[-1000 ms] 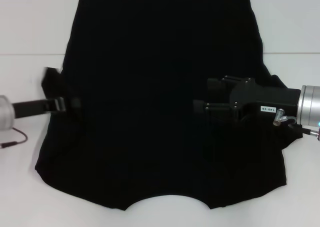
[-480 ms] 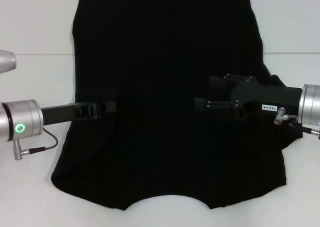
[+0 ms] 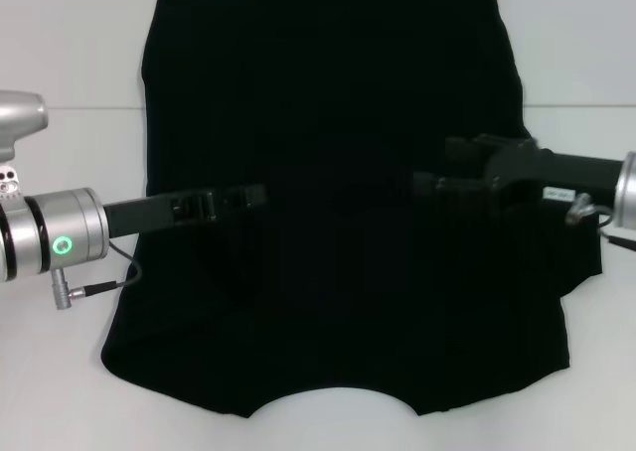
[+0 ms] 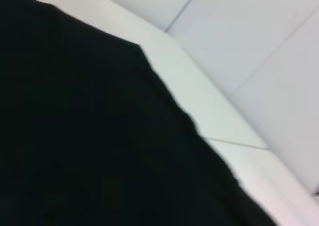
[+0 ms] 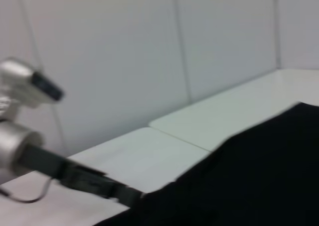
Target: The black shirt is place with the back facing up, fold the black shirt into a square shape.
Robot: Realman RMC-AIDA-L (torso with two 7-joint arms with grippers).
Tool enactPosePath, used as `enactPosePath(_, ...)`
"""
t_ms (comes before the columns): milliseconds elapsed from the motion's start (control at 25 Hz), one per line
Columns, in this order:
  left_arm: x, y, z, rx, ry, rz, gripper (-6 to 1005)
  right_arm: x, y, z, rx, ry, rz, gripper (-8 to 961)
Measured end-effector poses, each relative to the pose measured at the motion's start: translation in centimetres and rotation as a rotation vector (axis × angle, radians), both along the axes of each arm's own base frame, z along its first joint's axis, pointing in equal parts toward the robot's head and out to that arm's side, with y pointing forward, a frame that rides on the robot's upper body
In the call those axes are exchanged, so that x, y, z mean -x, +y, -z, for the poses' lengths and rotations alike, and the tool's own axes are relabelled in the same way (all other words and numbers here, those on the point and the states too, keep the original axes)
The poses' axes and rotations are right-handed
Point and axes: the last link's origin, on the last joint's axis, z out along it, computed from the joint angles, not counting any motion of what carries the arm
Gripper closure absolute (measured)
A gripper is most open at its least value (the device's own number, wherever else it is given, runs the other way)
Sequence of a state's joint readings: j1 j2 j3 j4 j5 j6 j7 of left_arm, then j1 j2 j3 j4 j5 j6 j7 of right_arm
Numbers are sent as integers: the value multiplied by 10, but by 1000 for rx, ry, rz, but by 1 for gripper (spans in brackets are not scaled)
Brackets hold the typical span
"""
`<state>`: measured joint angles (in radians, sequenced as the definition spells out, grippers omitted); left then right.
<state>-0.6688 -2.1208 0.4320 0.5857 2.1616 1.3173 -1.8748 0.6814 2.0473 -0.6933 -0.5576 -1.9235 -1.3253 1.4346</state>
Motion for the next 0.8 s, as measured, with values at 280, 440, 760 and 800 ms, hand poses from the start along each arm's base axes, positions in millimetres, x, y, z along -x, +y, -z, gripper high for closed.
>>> enactPosePath(280,-23,-16,-7,-19,-141,194,614,-26,20,-40,4,43,322,99)
enactPosePath(440,-34,-27,-3,-86,-152,392,464,-41,24,-60,37,29,512,102)
enactPosePath(760,-35,-35,13,-134,-15,588,155,-65,19,-74,72,-84,778,107)
enactPosePath(800,-34,-37,15,-142,9,613,114,-68,19,-75,72,-94,804,108)
